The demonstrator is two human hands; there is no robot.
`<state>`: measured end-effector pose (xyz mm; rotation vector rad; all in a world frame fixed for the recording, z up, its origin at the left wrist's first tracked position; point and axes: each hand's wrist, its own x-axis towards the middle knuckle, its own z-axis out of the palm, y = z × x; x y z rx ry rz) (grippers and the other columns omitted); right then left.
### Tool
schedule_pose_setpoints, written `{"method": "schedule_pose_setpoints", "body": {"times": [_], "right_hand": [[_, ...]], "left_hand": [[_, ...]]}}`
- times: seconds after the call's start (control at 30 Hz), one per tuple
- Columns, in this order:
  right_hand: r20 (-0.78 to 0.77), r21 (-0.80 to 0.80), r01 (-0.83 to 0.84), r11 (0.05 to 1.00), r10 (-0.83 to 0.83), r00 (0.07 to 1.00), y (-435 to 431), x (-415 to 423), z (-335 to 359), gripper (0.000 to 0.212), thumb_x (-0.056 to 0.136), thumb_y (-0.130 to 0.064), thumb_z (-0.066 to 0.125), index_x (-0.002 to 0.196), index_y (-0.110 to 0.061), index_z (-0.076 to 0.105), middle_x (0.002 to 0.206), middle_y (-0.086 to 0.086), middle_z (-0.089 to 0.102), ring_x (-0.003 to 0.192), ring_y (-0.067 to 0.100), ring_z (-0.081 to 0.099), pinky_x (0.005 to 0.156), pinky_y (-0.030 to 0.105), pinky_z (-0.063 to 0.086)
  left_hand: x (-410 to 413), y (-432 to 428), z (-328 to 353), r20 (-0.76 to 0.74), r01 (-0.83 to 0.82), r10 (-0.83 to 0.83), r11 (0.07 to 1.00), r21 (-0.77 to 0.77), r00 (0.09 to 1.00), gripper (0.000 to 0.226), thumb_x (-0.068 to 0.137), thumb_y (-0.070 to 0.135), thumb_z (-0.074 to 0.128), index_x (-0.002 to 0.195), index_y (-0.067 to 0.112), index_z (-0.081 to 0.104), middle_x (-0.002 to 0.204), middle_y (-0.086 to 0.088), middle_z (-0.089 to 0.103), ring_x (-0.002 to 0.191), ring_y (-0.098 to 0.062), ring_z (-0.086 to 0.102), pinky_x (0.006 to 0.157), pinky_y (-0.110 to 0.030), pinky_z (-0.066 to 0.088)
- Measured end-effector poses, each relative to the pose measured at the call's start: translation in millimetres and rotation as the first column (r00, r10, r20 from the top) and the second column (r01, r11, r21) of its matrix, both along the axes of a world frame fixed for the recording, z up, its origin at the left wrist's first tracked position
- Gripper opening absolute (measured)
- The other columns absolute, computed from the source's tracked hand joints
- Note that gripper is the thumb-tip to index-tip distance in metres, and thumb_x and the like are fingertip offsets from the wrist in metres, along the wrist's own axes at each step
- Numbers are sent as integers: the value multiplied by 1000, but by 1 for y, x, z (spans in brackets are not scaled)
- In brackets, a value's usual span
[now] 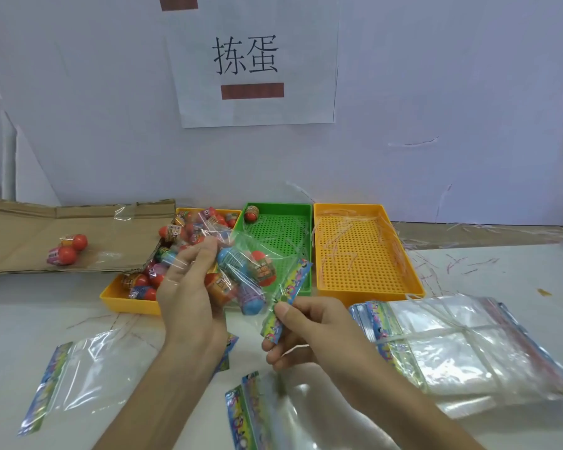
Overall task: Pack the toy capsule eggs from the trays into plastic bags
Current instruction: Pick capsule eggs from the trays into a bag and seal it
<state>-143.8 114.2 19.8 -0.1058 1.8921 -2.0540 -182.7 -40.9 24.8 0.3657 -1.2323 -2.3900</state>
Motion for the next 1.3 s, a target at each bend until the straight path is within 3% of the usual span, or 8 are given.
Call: {"method": "schedule_pose_setpoints", "body": {"times": [0.23, 0.5, 0.8, 0.97, 1.03, 1.13, 1.23, 1.3], "right_hand": [[111, -77, -2, 997, 11, 994, -13, 7, -5, 20, 92, -14, 72, 104, -4, 61, 76, 13, 69, 52, 22, 64, 48, 28, 54], [129, -120, 7, 993, 9, 992, -16, 10, -18, 23, 94, -18, 70, 77, -3, 65, 59, 14, 63, 40, 17, 53, 39, 23, 44], [-7, 236, -125, 964, 131, 991, 2, 1, -9, 30, 95, -25, 70, 72, -5, 67, 53, 6, 66, 35, 11, 54, 38, 20, 44], [-41, 413, -219, 884, 258, 965, 14, 2, -4, 25, 88, -30, 77, 77, -9, 70, 66, 8, 74, 45, 17, 63, 46, 26, 53], [-129, 419, -92, 903, 159, 979, 24, -5, 2, 27, 82, -35, 83, 98, -17, 70, 79, 6, 74, 53, 23, 69, 53, 32, 57], [-152, 168, 191, 967, -166, 974, 29, -16, 10, 53, 71, -45, 85, 111, -20, 59, 91, 10, 64, 57, 21, 68, 54, 37, 59], [-139, 121, 215, 969, -198, 970, 23, -17, 8, 71, 55, -62, 78, 113, -26, 58, 103, 4, 67, 76, 13, 73, 65, 36, 62], [-194, 182, 210, 961, -174, 965, 23, -16, 4, 61, 60, -63, 78, 109, -30, 63, 99, -4, 72, 86, 10, 73, 71, 32, 59]], "left_hand": [[-2, 8, -8, 58, -18, 18, 1000, -2, 998, 4, 88, 17, 73, 86, 16, 70, 90, -6, 72, 84, -20, 68, 70, -32, 59], [-1, 7, -9, 108, -9, 10, 1000, -9, 994, 7, 87, 17, 77, 82, 18, 72, 87, -5, 73, 71, -17, 64, 56, -29, 54], [-4, 1, -17, 195, 110, -112, 994, 21, 974, 6, 85, 17, 78, 82, 17, 73, 88, -10, 70, 85, -28, 56, 76, -42, 55], [-8, -9, -13, 126, 104, -101, 994, -16, 987, 6, 79, 18, 76, 84, 20, 74, 92, -7, 77, 79, -19, 70, 66, -32, 62], [-10, -14, -9, 93, 83, -80, 996, -22, 992, 11, 74, 21, 77, 85, 20, 74, 94, -7, 78, 82, -20, 73, 73, -37, 63], [-7, -9, -8, 66, 130, -125, 989, -73, 990, 15, 71, 24, 77, 84, 19, 73, 90, -5, 78, 79, -18, 73, 65, -35, 63], [-2, 0, -7, 35, 212, -209, 961, -176, 977, 11, 71, 23, 77, 81, 18, 74, 84, -3, 78, 72, -15, 74, 54, -29, 60], [1, 2, -5, 39, 309, -310, 912, -270, 950, 5, 72, 24, 77, 76, 21, 76, 92, -10, 79, 75, -20, 75, 56, -35, 62]]}}
